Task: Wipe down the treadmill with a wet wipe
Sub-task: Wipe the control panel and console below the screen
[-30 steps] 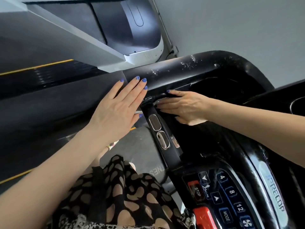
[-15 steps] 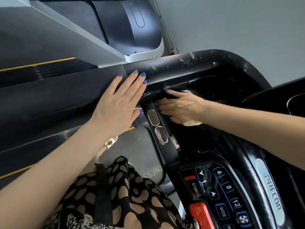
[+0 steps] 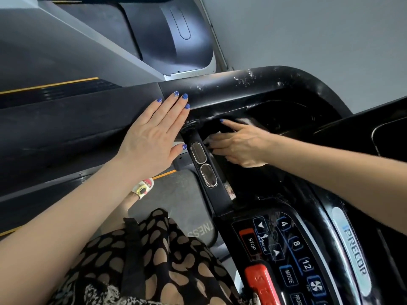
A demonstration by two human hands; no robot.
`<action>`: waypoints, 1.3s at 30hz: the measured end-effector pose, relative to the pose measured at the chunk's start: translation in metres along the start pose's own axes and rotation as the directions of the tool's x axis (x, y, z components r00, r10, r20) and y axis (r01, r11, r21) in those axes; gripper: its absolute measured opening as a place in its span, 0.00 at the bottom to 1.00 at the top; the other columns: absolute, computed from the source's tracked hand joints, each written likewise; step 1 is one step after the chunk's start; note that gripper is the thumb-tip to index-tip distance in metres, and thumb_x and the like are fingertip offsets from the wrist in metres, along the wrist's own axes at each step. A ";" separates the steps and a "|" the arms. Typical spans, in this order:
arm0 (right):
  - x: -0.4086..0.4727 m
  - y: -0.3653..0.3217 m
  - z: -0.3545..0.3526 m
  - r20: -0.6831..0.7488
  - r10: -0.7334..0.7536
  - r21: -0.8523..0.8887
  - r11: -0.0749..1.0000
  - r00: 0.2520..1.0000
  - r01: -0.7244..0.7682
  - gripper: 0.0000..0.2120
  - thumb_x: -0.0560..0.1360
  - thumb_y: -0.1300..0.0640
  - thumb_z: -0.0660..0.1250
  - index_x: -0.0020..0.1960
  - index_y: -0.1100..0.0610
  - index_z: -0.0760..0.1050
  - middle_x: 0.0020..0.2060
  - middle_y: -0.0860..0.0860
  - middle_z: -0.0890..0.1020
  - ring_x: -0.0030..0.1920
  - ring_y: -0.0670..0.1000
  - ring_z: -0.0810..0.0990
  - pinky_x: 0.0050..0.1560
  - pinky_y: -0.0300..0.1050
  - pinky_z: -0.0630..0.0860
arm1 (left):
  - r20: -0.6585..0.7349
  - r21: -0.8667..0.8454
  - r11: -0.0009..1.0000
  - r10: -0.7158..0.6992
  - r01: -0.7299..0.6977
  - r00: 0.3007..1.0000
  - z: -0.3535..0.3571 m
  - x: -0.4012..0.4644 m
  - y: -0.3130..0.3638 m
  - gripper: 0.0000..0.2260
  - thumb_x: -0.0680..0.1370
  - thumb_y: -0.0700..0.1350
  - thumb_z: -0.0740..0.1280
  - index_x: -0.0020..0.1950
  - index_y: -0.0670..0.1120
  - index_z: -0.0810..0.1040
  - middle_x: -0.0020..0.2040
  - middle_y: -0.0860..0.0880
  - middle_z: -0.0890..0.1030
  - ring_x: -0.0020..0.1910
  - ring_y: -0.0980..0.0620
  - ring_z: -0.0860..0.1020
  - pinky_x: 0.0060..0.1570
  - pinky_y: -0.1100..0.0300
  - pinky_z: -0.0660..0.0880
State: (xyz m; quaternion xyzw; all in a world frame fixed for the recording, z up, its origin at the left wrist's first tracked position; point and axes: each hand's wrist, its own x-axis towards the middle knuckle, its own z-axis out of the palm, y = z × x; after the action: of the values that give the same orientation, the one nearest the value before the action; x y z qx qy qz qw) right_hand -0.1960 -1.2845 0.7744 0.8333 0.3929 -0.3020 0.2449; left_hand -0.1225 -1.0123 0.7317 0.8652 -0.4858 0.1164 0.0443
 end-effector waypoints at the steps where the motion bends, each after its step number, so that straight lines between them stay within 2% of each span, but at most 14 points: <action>1: 0.009 -0.005 0.003 0.014 -0.019 0.010 1.000 1.000 0.019 0.26 0.78 0.49 0.49 0.65 0.52 0.81 0.69 0.48 0.78 0.75 0.51 0.69 0.77 0.63 0.45 | -0.002 0.002 1.000 0.003 -0.003 1.000 0.000 0.000 0.000 0.33 0.83 0.58 0.51 0.82 0.38 0.52 0.83 0.40 0.51 0.82 0.42 0.51 0.80 0.46 0.50; 3: 0.010 -0.009 0.010 0.007 -0.046 0.012 0.999 0.999 0.046 0.27 0.78 0.49 0.48 0.63 0.53 0.82 0.67 0.49 0.79 0.74 0.52 0.71 0.76 0.63 0.47 | -0.002 0.002 1.000 0.009 -0.009 1.000 0.000 0.000 -0.002 0.33 0.83 0.57 0.51 0.82 0.38 0.53 0.82 0.40 0.52 0.82 0.42 0.51 0.80 0.46 0.51; 5: -0.011 -0.007 0.011 -0.036 -0.025 0.026 0.999 0.999 0.026 0.26 0.79 0.48 0.49 0.68 0.52 0.79 0.71 0.47 0.76 0.76 0.51 0.68 0.77 0.63 0.44 | 0.003 0.002 1.000 0.016 -0.016 1.000 -0.001 0.000 -0.004 0.33 0.83 0.57 0.51 0.82 0.38 0.52 0.82 0.40 0.51 0.82 0.42 0.51 0.80 0.46 0.50; 8: -0.052 0.002 0.013 -0.051 -0.020 0.093 0.995 0.998 0.025 0.23 0.82 0.48 0.53 0.76 0.49 0.69 0.78 0.43 0.64 0.80 0.47 0.53 0.77 0.58 0.33 | 0.004 0.013 1.000 0.005 -0.005 1.000 0.000 0.000 -0.002 0.34 0.83 0.58 0.51 0.82 0.39 0.51 0.83 0.40 0.51 0.82 0.42 0.51 0.80 0.47 0.49; 10: -0.068 0.006 0.011 -0.047 0.001 0.154 0.988 0.999 0.006 0.23 0.84 0.48 0.52 0.77 0.48 0.66 0.78 0.41 0.60 0.79 0.45 0.47 0.75 0.54 0.28 | -0.004 0.013 1.000 -0.007 0.007 1.000 0.001 0.000 -0.001 0.34 0.83 0.58 0.51 0.82 0.39 0.51 0.83 0.41 0.51 0.82 0.43 0.51 0.80 0.47 0.50; 13: -0.052 0.001 0.006 -0.048 -0.006 0.117 0.993 0.999 0.011 0.23 0.83 0.48 0.52 0.76 0.49 0.69 0.78 0.43 0.64 0.79 0.46 0.51 0.76 0.57 0.30 | -0.009 -0.005 1.000 -0.014 0.014 1.000 0.002 -0.001 0.000 0.34 0.83 0.58 0.50 0.82 0.39 0.51 0.83 0.41 0.51 0.82 0.43 0.50 0.80 0.46 0.50; 16: -0.018 -0.016 0.002 -0.022 -0.009 0.137 0.991 1.000 0.012 0.26 0.81 0.48 0.49 0.75 0.50 0.71 0.77 0.44 0.66 0.80 0.48 0.57 0.77 0.60 0.34 | -0.004 -0.017 1.000 -0.018 0.018 1.000 0.004 -0.001 0.001 0.34 0.82 0.58 0.50 0.82 0.39 0.51 0.83 0.41 0.51 0.82 0.43 0.50 0.80 0.46 0.49; 22: -0.046 -0.017 0.005 0.004 0.001 0.206 0.978 1.000 -0.002 0.23 0.84 0.48 0.52 0.78 0.48 0.66 0.79 0.41 0.60 0.80 0.44 0.47 0.76 0.58 0.30 | 0.001 -0.032 0.999 -0.027 0.027 1.000 0.003 -0.001 0.000 0.34 0.81 0.58 0.50 0.82 0.39 0.52 0.83 0.42 0.51 0.82 0.44 0.50 0.80 0.46 0.49; 25: -0.078 -0.011 0.011 -0.006 0.024 0.210 0.977 1.000 -0.022 0.26 0.82 0.45 0.45 0.78 0.47 0.66 0.79 0.39 0.59 0.79 0.42 0.44 0.75 0.56 0.28 | -0.002 -0.044 0.998 -0.036 0.036 0.999 0.002 0.000 0.001 0.35 0.81 0.58 0.50 0.82 0.39 0.53 0.83 0.42 0.51 0.82 0.44 0.50 0.80 0.47 0.48; 28: -0.077 -0.014 0.005 0.106 0.028 0.179 0.983 0.994 -0.047 0.24 0.85 0.46 0.48 0.79 0.45 0.62 0.79 0.38 0.55 0.78 0.41 0.39 0.74 0.56 0.25 | -0.004 -0.056 0.998 -0.044 0.043 0.999 0.002 -0.001 0.002 0.35 0.81 0.58 0.52 0.82 0.39 0.54 0.83 0.42 0.52 0.82 0.44 0.51 0.80 0.48 0.48; 30: -0.059 -0.020 -0.003 0.152 0.021 0.188 0.981 0.988 -0.050 0.22 0.85 0.48 0.52 0.79 0.44 0.61 0.80 0.38 0.55 0.79 0.42 0.40 0.75 0.59 0.27 | -0.002 -0.056 0.997 -0.048 0.048 0.999 0.001 -0.001 0.003 0.35 0.80 0.59 0.52 0.82 0.39 0.54 0.83 0.42 0.52 0.82 0.45 0.51 0.80 0.48 0.48; 35: -0.028 -0.035 -0.010 0.137 -0.022 0.209 0.978 0.990 -0.008 0.21 0.85 0.50 0.54 0.78 0.45 0.64 0.79 0.39 0.59 0.81 0.44 0.48 0.76 0.62 0.32 | 0.020 -0.083 0.996 -0.043 0.044 0.999 -0.002 0.000 0.001 0.36 0.80 0.59 0.53 0.82 0.39 0.54 0.82 0.41 0.53 0.82 0.43 0.51 0.80 0.47 0.48; 37: -0.042 -0.031 -0.008 0.146 -0.025 0.228 0.974 0.989 -0.009 0.22 0.85 0.49 0.51 0.78 0.46 0.64 0.79 0.39 0.58 0.81 0.44 0.47 0.77 0.62 0.32 | 0.032 -0.092 0.995 -0.046 0.049 0.998 -0.003 0.000 0.002 0.36 0.80 0.59 0.53 0.81 0.39 0.55 0.82 0.41 0.53 0.82 0.43 0.52 0.79 0.47 0.48; 39: -0.063 -0.026 -0.006 0.130 -0.028 0.230 0.973 0.991 -0.003 0.27 0.83 0.44 0.42 0.78 0.46 0.66 0.79 0.39 0.59 0.80 0.42 0.44 0.76 0.60 0.30 | 0.048 -0.101 0.993 -0.061 0.066 0.997 -0.004 0.001 0.004 0.36 0.80 0.60 0.51 0.81 0.38 0.55 0.82 0.41 0.53 0.82 0.43 0.51 0.79 0.46 0.47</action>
State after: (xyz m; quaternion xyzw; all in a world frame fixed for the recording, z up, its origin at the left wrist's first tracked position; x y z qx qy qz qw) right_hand -0.2474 -1.2974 0.8182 0.8317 0.3435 -0.4016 0.1702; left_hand -0.1264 -1.0140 0.7361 0.8792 -0.4641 0.0704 0.0814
